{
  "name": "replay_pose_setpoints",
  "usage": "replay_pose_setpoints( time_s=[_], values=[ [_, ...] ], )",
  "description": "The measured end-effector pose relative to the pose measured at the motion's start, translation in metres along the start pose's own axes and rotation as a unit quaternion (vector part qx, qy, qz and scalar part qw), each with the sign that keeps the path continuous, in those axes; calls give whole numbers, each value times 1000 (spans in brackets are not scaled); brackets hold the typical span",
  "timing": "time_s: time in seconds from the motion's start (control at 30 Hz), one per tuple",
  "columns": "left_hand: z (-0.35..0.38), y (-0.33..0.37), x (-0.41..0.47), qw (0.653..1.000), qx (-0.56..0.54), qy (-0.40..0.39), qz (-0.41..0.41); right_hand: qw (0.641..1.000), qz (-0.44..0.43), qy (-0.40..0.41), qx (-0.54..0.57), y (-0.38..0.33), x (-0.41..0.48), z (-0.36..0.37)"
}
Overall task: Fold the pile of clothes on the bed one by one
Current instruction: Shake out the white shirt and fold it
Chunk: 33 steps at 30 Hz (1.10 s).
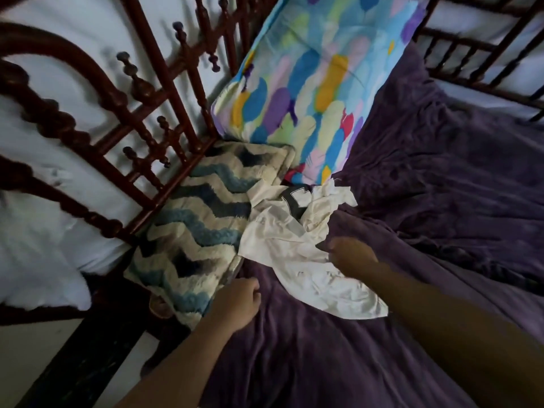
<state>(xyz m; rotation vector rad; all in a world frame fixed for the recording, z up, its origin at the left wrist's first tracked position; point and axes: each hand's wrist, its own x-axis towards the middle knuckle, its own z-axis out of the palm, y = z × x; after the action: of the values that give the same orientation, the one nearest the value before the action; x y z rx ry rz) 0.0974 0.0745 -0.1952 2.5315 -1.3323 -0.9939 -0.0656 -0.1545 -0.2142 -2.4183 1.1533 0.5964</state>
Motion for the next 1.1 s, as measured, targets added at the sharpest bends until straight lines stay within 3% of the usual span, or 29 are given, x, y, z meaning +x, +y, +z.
replay_pose_setpoints(
  time_s=[0.13, 0.3, 0.4, 0.47, 0.57, 0.7, 0.8, 0.97, 1.03, 1.1],
  values=[
    [5, -27, 48, 999, -33, 6, 7, 998, 12, 53, -33, -20, 90, 0],
    [13, -37, 88, 999, -42, 3, 30, 995, 2, -19, -94, -16, 143, 17],
    [6, -23, 106, 999, -38, 4, 37, 995, 53, -17, 86, 3, 129, 13],
    [-1, -1, 114, 998, -31, 10, 56, 954, 85, 18, 286, 18, 105, -4],
    [-13, 49, 125, 992, -42, 47, 112, 836, 101, 50, 538, 37, 55, -50],
    [-24, 126, 118, 981, -112, 28, 156, 772, 31, 52, 633, 53, -12, -116],
    [-28, 166, 94, 976, -155, 32, 147, 735, -10, 102, 670, 68, -55, -158],
    [-62, 203, 41, 954, -242, 134, 116, 750, -55, 189, 631, 103, -122, -216],
    [-75, 226, 11, 945, -275, 115, 132, 761, -88, 183, 616, 108, -150, -235],
    [-79, 258, -18, 941, -305, 43, 142, 764, -128, 167, 610, 106, -178, -255]
  ],
)
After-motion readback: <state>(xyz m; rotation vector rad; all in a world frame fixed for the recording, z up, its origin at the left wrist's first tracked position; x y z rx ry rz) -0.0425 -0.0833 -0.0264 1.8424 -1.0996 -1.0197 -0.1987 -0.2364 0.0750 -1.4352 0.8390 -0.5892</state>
